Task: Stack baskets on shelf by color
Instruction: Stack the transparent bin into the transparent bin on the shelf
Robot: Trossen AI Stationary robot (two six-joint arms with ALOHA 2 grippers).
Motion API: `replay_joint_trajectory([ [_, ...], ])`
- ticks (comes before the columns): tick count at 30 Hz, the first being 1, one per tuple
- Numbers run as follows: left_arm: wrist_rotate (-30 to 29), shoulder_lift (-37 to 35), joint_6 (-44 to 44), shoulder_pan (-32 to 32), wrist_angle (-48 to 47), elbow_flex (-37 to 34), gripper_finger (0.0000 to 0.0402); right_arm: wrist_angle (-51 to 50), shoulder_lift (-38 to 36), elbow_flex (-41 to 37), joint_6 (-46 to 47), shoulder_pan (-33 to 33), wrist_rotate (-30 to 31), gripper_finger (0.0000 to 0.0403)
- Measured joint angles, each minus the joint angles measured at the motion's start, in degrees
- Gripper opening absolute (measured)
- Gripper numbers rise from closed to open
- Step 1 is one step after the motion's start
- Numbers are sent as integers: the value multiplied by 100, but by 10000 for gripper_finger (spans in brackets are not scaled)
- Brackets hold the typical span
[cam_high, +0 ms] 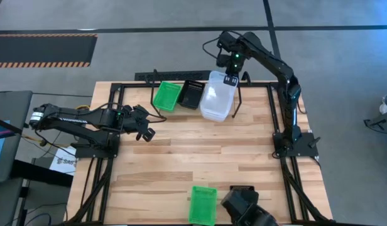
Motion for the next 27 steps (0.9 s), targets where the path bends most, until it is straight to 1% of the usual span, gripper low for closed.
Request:
replay_joint_trajectory([
  [7,0,0,0,-2,0,2,0,278,11,-568,-131,-79,48,1],
  [11,-2,0,0,0,0,2,0,637,11,-604,-249,-57,438,9],
  [16,-1,0,0,-1,0,0,0,813,11,-564,-161,73,1314,62],
  [23,-2,0,1,-1,0,1,0,710,7,-561,-42,370,1451,132],
  [25,-2,0,2,-2,0,2,0,639,9,-477,-85,481,1616,147],
  [27,-2,0,2,0,0,2,0,641,9,-287,-143,602,1941,159],
])
